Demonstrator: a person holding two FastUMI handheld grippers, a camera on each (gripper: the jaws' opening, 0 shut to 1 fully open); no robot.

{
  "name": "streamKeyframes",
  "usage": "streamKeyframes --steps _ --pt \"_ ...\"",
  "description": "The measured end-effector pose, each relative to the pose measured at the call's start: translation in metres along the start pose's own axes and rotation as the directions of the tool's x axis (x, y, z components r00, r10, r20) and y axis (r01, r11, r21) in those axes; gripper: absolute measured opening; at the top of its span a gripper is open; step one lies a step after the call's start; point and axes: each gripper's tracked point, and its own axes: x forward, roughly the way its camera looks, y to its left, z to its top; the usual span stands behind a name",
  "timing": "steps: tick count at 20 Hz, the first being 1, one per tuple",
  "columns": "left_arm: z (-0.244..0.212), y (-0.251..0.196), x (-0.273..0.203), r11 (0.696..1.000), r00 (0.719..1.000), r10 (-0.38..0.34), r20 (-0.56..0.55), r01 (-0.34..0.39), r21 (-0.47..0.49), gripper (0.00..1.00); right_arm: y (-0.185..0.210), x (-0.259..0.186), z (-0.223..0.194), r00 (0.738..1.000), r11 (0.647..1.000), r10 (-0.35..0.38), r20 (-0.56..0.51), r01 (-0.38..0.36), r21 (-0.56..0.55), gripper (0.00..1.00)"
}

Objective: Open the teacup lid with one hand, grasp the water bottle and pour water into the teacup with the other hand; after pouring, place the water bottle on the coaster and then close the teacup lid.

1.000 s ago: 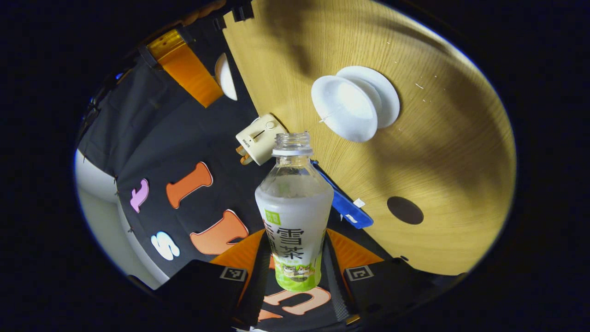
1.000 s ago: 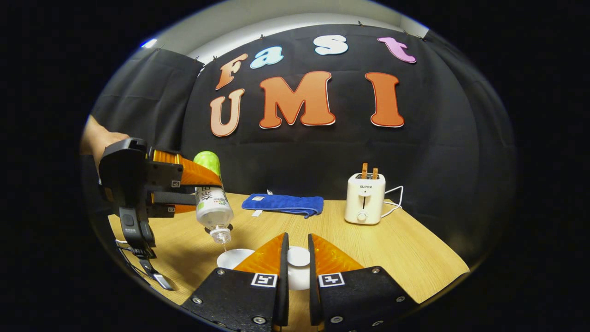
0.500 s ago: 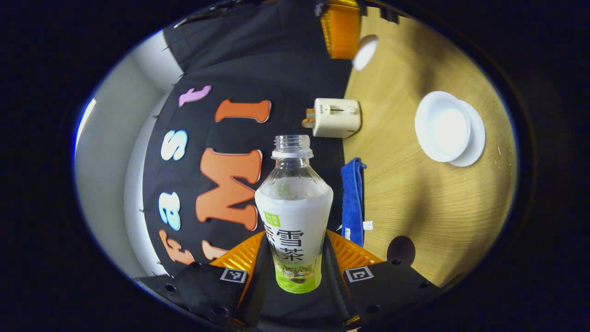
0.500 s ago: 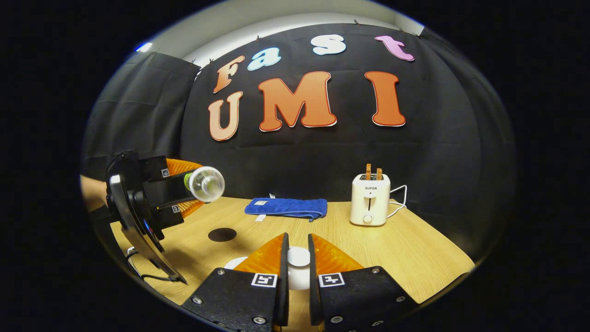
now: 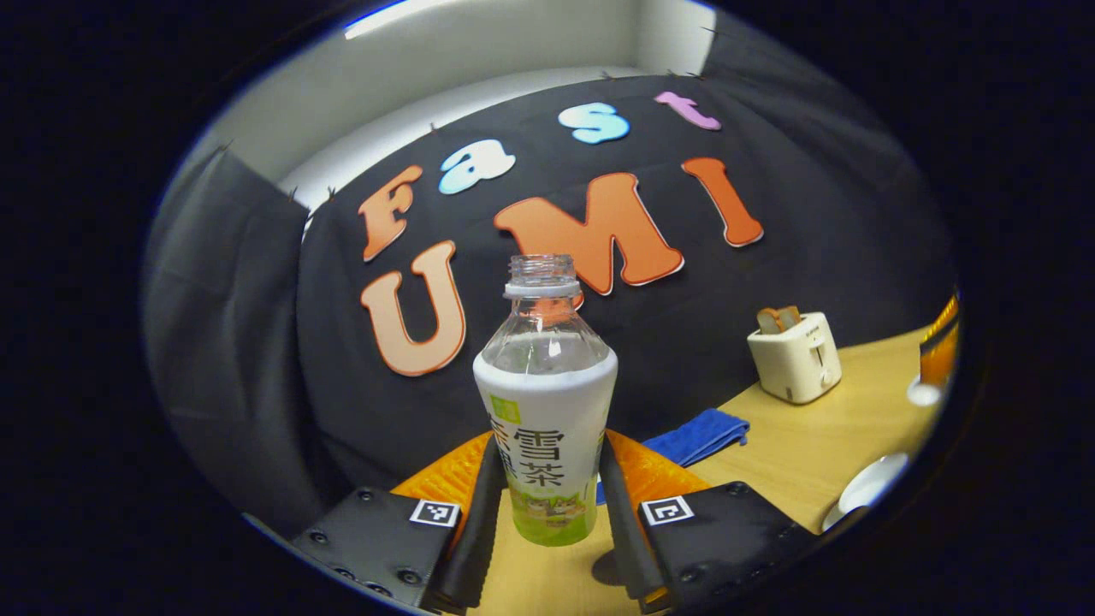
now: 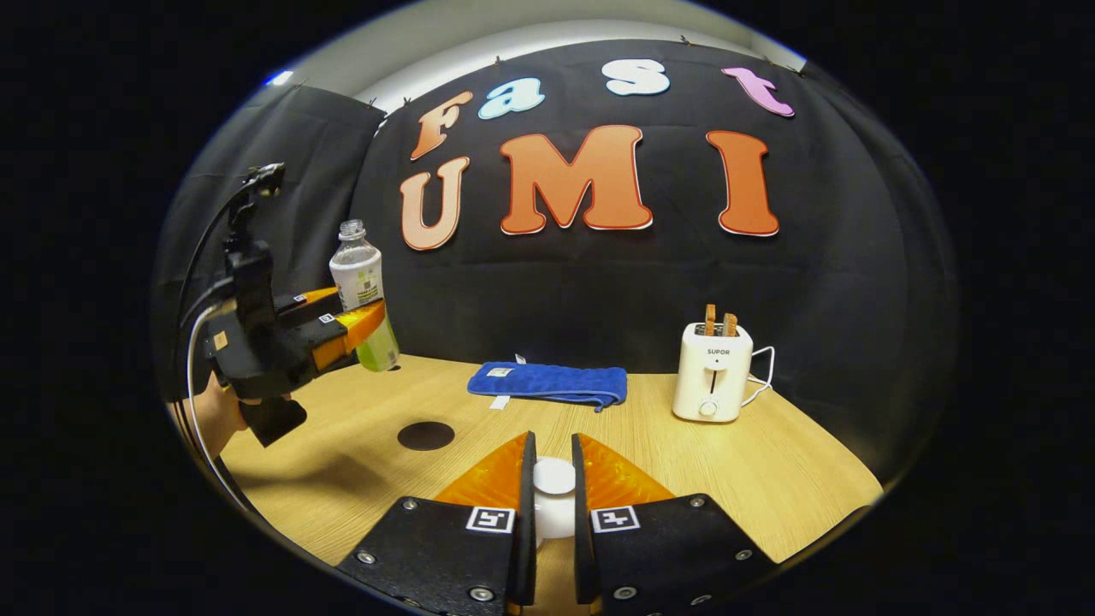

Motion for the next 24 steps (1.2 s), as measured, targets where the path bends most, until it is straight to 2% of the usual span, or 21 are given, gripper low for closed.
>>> streamKeyframes --steps 1,2,4,7,9,12,15,17,19,20,21,22,24 --pt "-0.012 0.002 0.007 0.993 0.999 -0.016 -0.042 0.011 -0.122 0.62 0.003 0.002 -0.001 1.0 1.0 0.004 -0.007 -0.004 -0.004 0.18" --pt "-0.023 0.003 0.01 0.983 0.997 -0.019 -0.072 0.006 -0.184 0.63 0.005 0.004 -0.004 1.0 1.0 0.007 -0.016 -0.007 -0.011 0.18" --pt "-0.045 0.0 0.014 0.969 0.991 -0.036 -0.127 0.004 -0.246 0.63 0.009 0.009 -0.008 0.999 0.999 0.014 -0.031 -0.015 -0.033 0.18" --pt "-0.07 -0.013 0.022 0.961 0.98 -0.069 -0.189 0.014 -0.276 0.63 0.011 0.013 -0.01 0.999 0.999 0.02 -0.037 -0.021 -0.04 0.18" --pt "-0.101 -0.026 0.026 0.957 0.954 -0.11 -0.278 0.025 -0.29 0.63 0.013 0.014 -0.013 0.999 0.999 0.028 -0.042 -0.029 -0.039 0.18" --pt "-0.131 -0.026 0.031 0.955 0.925 -0.103 -0.365 -0.011 -0.297 0.63 0.014 0.015 -0.017 0.998 0.999 0.029 -0.053 -0.031 -0.036 0.18" --pt "-0.141 -0.032 0.031 0.955 0.908 -0.12 -0.401 -0.004 -0.296 0.64 0.022 0.018 -0.022 0.996 0.998 0.047 -0.071 -0.05 -0.039 0.18" --pt "-0.14 -0.032 0.034 0.959 0.908 -0.122 -0.4 0.003 -0.285 0.65 0.027 0.019 -0.026 0.995 0.997 0.055 -0.082 -0.059 -0.048 0.18" --pt "-0.146 -0.036 0.029 0.958 0.895 -0.141 -0.424 0.015 -0.287 0.7 0.032 0.02 -0.03 0.994 0.996 0.062 -0.092 -0.067 -0.056 0.18" --pt "-0.151 -0.04 0.024 0.956 0.883 -0.156 -0.443 0.022 -0.291 0.77 0.036 0.02 -0.033 0.993 0.996 0.067 -0.098 -0.073 -0.059 0.18" --pt "-0.154 -0.041 0.02 0.955 0.875 -0.17 -0.453 0.032 -0.296 0.89 0.037 0.021 -0.036 0.992 0.995 0.07 -0.104 -0.076 -0.059 0.18" --pt "-0.157 -0.044 0.016 0.955 0.873 -0.189 -0.45 0.057 -0.292 0.94 0.04 0.021 -0.039 0.991 0.995 0.072 -0.109 -0.078 -0.054 0.18" --pt "-0.155 -0.047 0.005 0.964 0.873 -0.19 -0.45 0.079 -0.254 0.98 0.045 0.024 -0.045 0.99 0.995 0.08 -0.117 -0.086 -0.043 0.18"
